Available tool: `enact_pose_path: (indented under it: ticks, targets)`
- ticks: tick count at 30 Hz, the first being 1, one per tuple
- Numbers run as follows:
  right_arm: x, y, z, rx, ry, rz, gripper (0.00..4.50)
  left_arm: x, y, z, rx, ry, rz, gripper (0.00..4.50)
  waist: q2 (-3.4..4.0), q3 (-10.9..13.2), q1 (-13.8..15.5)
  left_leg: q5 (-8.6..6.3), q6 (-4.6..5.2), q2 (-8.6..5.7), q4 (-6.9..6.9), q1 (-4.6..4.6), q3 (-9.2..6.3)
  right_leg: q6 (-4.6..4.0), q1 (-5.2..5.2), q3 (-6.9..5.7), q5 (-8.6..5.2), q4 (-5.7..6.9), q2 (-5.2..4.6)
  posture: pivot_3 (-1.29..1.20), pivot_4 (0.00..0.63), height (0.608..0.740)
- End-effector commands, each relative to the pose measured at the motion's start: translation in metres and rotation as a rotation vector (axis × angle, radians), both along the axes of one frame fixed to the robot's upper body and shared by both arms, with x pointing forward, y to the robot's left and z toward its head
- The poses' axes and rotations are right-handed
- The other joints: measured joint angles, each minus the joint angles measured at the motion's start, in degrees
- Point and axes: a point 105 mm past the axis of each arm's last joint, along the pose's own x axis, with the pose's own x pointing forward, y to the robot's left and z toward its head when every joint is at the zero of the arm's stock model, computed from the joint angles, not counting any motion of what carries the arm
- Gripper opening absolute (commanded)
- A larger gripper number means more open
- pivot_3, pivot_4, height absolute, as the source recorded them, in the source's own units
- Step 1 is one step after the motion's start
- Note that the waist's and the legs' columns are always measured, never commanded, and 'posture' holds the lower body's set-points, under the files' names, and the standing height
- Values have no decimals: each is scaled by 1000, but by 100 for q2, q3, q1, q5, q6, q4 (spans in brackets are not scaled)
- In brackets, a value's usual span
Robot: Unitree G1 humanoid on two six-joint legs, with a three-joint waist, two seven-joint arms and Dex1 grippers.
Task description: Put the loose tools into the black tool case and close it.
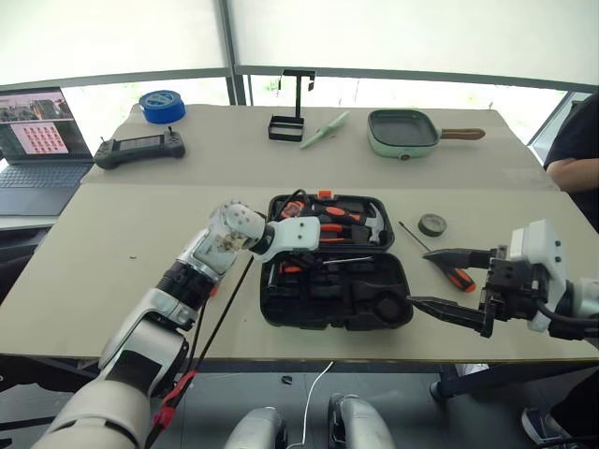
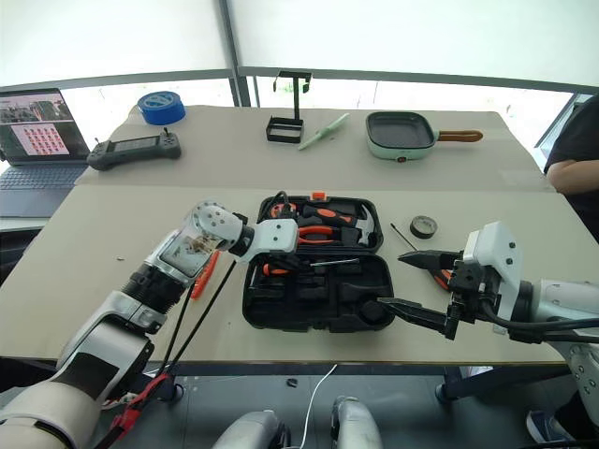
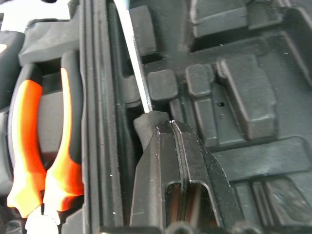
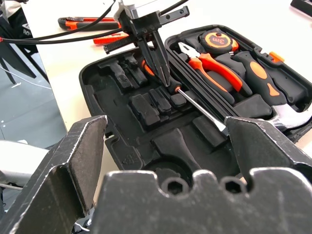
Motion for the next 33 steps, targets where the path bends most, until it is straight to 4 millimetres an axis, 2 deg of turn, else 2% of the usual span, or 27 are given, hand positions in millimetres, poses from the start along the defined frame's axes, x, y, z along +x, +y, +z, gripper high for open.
enact_pose_path:
  ticks: [1, 3, 8, 11, 20, 28, 31, 33]
  targets:
    - [0, 2, 8, 3, -54, 7, 4500, 4, -1, 3, 13, -37, -3, 24, 0, 0, 7, -1, 2, 0, 2, 2, -1, 1, 5, 0, 0, -1, -1, 0, 150, 740]
    - [0, 2, 8, 4, -53, 8, 4500, 3, -2, 6, -3, -32, -13, 24, 0, 0, 5, -5, 9, 0, 3, 7, -1, 5, 13, 0, 2, -5, -1, 0, 150, 740]
    - [-1, 1, 7, 2, -48, 8, 4500, -8, -11, 36, -118, 23, -44, 24, 0, 0, -7, -8, 14, 1, 4, 3, -1, 10, 11, -1, 1, -5, 1, 0, 150, 740]
    - [-1, 1, 6, 1, -46, 7, 4500, -7, -10, 37, -110, 12, -30, 24, 0, 0, -10, -8, 13, 1, 2, 3, -1, 12, 9, -1, -1, -4, 2, 0, 150, 740]
    - [-1, 3, 6, 4, -44, 10, 4500, 7, -8, 3, 17, -81, -7, 24, 0, 0, -3, -8, 13, 0, 1, 4, 0, 13, 11, -1, 0, -16, 1, 0, 150, 740]
    - [-3, 3, 5, 5, -37, 10, 4500, 2, -9, -22, 83, -102, -60, 24, 4, -3, 40, -15, 25, 1, 2, 25, -9, 31, 53, -6, 11, -54, -1, 0, 150, 740]
    - [-3, 1, 4, 4, -37, -11, 4500, 9, -9, -8, 28, -114, -23, 24, 3, -9, 43, -20, 35, 1, 5, 27, -10, 44, 61, -6, 19, -69, -1, 0, 150, 740]
    - [-1, -5, 4, 9, -40, -56, 4500, 11, -7, 15, -80, -82, 10, 24, 3, -9, 41, -21, 37, -1, 8, 26, -9, 49, 63, -5, 22, -72, -1, 0, 150, 740]
